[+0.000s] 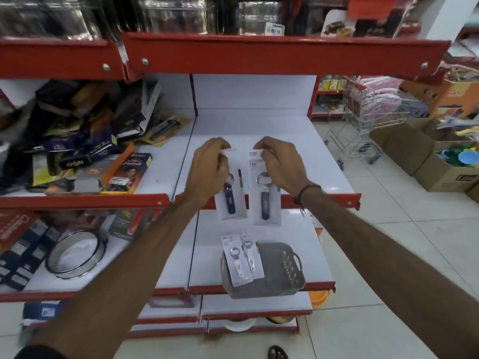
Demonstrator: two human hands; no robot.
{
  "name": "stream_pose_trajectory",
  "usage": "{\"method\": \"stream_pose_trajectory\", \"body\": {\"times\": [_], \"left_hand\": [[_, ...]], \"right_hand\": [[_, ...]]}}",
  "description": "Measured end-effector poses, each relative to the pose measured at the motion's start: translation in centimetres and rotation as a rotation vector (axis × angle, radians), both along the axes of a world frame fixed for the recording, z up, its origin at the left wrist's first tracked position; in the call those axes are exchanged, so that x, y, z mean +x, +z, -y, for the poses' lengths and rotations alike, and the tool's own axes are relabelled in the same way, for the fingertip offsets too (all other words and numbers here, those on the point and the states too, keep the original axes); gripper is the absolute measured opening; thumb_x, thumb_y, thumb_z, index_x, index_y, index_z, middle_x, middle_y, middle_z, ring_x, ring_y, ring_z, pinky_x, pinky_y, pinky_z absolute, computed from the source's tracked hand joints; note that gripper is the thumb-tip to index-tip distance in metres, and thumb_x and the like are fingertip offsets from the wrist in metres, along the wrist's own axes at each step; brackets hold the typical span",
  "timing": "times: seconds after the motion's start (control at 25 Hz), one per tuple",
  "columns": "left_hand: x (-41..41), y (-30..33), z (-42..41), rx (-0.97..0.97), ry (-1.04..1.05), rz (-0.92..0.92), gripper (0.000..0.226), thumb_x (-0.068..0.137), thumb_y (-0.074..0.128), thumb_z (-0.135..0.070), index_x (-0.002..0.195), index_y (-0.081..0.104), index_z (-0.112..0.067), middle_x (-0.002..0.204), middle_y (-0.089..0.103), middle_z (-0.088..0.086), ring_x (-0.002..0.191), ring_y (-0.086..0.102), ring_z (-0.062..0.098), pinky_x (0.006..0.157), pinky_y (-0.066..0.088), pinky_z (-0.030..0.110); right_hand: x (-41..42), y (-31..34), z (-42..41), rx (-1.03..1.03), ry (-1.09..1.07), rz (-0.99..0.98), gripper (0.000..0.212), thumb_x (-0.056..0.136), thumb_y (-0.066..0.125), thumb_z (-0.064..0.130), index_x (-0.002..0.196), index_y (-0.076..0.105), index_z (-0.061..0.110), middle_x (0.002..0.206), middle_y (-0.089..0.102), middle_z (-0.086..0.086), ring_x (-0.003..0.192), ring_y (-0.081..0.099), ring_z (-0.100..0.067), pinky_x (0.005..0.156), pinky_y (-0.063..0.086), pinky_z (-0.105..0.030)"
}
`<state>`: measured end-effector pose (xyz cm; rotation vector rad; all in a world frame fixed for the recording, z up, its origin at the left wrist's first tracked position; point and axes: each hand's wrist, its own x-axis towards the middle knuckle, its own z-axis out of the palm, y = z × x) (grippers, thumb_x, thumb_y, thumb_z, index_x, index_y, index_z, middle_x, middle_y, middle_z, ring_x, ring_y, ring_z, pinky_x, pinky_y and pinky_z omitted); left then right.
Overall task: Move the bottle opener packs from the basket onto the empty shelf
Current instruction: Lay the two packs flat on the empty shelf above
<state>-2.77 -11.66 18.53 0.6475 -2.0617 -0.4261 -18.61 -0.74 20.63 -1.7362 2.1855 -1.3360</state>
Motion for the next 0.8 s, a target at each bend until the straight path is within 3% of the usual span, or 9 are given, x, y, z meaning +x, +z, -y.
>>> {"method": "stream_pose_trajectory", "body": {"times": [0.08, 0.16, 0.32, 0.48, 0.6, 0.68, 0.8], "left_hand": [[-0.9, 1.7, 3.5, 0.056, 0.011, 0.028, 0.020, 0.081, 0.043, 0.002, 0.089, 0.060, -0.002, 0.087, 0.066, 0.017, 0.076, 0.064, 0.024, 0.068, 0.061, 0.039], [-1.9, 1.9, 6.8, 0.128, 0.015, 0.089, 0.018, 0.079, 0.041, 0.003, 0.084, 0.059, 0.000, 0.083, 0.065, 0.019, 0.075, 0.064, 0.032, 0.061, 0.060, 0.048], [-3.7, 0.3, 11.4, 0.212, 0.060, 0.170, 0.021, 0.074, 0.042, 0.005, 0.082, 0.061, 0.005, 0.080, 0.066, 0.026, 0.074, 0.060, 0.031, 0.064, 0.055, 0.045], [-5.0, -2.4, 13.1, 0.378, 0.052, 0.258, 0.024, 0.075, 0.041, 0.010, 0.083, 0.063, 0.004, 0.078, 0.063, 0.018, 0.066, 0.057, 0.025, 0.051, 0.045, 0.021], [-5.1, -3.7, 13.1, 0.362, 0.033, 0.352, 0.022, 0.079, 0.043, 0.005, 0.081, 0.065, 0.004, 0.079, 0.066, 0.016, 0.069, 0.062, 0.027, 0.062, 0.053, 0.033], [-4.8, -4.1, 12.8, 0.262, 0.022, 0.423, 0.018, 0.082, 0.048, 0.001, 0.080, 0.065, 0.003, 0.084, 0.068, 0.018, 0.079, 0.062, 0.028, 0.073, 0.054, 0.042], [-4.7, -4.1, 12.4, 0.205, 0.032, 0.431, 0.014, 0.083, 0.052, -0.003, 0.081, 0.065, 0.000, 0.086, 0.066, 0.017, 0.082, 0.061, 0.027, 0.077, 0.054, 0.045]], "right_hand": [[-1.0, 1.3, 3.2, 0.045, -0.008, -0.010, 0.023, 0.090, 0.042, 0.015, 0.094, 0.064, 0.022, 0.095, 0.072, -0.002, 0.087, 0.066, -0.024, 0.069, 0.056, -0.039], [-2.2, 1.7, 6.3, 0.105, 0.004, 0.059, 0.024, 0.091, 0.041, 0.015, 0.089, 0.062, 0.026, 0.099, 0.071, 0.000, 0.092, 0.066, -0.024, 0.073, 0.058, -0.041], [-4.4, 0.2, 10.8, 0.189, -0.024, 0.093, 0.027, 0.091, 0.041, 0.014, 0.090, 0.065, 0.028, 0.100, 0.071, 0.002, 0.091, 0.065, -0.023, 0.079, 0.056, -0.039], [-5.2, -2.7, 13.5, 0.275, -0.008, 0.125, 0.025, 0.090, 0.042, 0.016, 0.091, 0.064, 0.027, 0.097, 0.070, 0.003, 0.080, 0.062, -0.021, 0.071, 0.049, -0.031], [-4.9, -4.6, 13.9, 0.310, -0.009, 0.107, 0.025, 0.090, 0.042, 0.019, 0.092, 0.067, 0.023, 0.089, 0.069, 0.005, 0.076, 0.061, -0.019, 0.065, 0.045, -0.028], [-4.4, -5.4, 13.7, 0.286, -0.024, 0.054, 0.023, 0.091, 0.043, 0.022, 0.079, 0.063, 0.021, 0.075, 0.065, 0.005, 0.069, 0.057, -0.021, 0.058, 0.037, -0.026], [-4.3, -6.0, 13.3, 0.255, -0.063, 0.016, 0.029, 0.093, 0.044, 0.023, 0.064, 0.049, 0.022, 0.061, 0.054, 0.006, 0.062, 0.051, -0.023, 0.050, 0.031, -0.025]]}}
